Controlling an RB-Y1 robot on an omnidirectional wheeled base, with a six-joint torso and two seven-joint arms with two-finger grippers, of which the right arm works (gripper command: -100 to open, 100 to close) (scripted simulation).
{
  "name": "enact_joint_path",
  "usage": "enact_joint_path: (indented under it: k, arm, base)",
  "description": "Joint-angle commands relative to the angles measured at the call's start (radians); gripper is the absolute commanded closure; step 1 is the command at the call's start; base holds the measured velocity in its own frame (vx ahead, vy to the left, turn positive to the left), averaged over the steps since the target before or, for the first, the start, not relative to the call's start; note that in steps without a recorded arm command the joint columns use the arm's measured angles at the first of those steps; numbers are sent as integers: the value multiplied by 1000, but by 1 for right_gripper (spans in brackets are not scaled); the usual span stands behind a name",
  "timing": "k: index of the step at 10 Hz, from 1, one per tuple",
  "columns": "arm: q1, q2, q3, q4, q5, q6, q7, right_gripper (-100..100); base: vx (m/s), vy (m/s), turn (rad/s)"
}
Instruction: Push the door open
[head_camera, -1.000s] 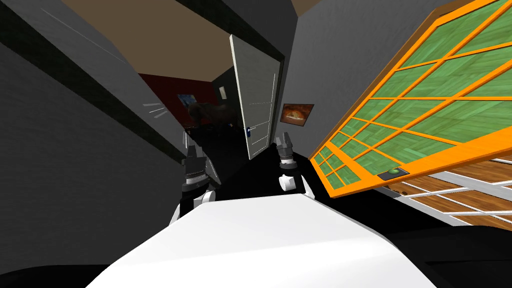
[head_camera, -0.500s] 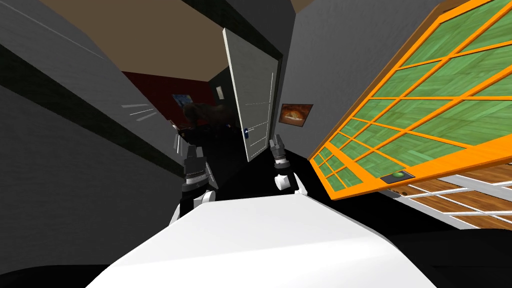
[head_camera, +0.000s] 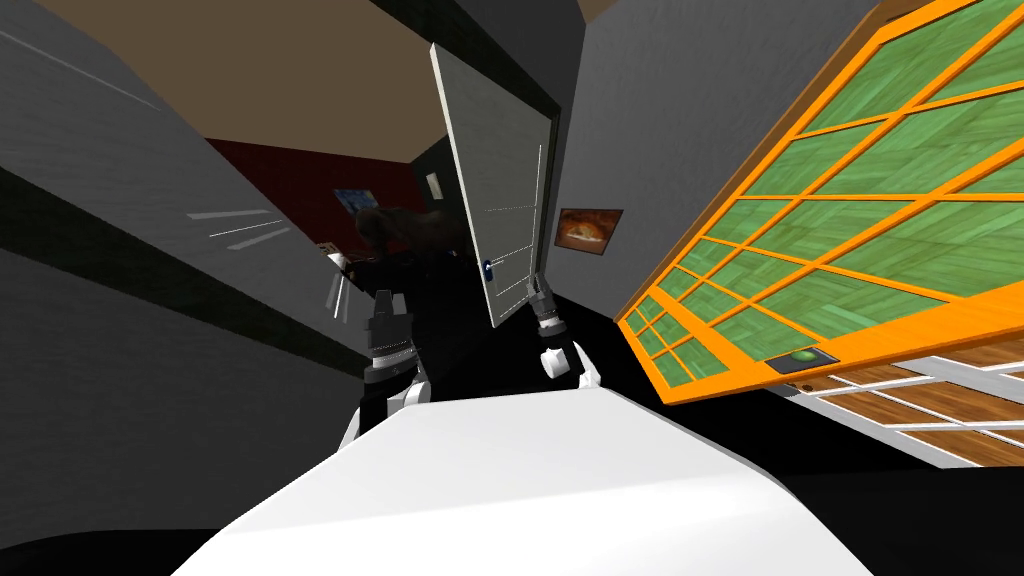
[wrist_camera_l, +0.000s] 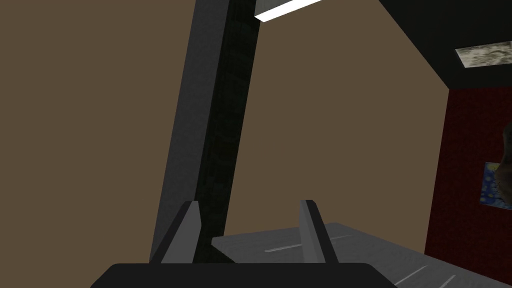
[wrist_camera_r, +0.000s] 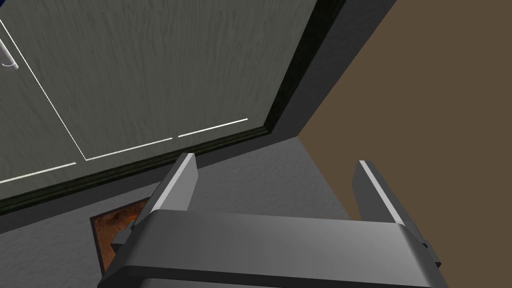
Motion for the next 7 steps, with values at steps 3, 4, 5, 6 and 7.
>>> enact_joint_path:
  k: [3, 4, 5, 6, 7]
  arm:
    - [-45, -5, 58, 76, -6, 12, -23, -100]
    - [-66, -6, 84, 111, -9, 17, -33, -100]
    - [-77, -7, 96, 128, -10, 20, -38, -100]
    - [-88, -7, 109, 146, -12, 22, -43, -100]
    - [-99, -8, 121, 164, -13, 25, -48, -100]
  base:
    - [135, -30, -60]
    - [167, -46, -83]
    - [160, -28, -50]
    - [112, -23, -45]
    - [95, -33, -45]
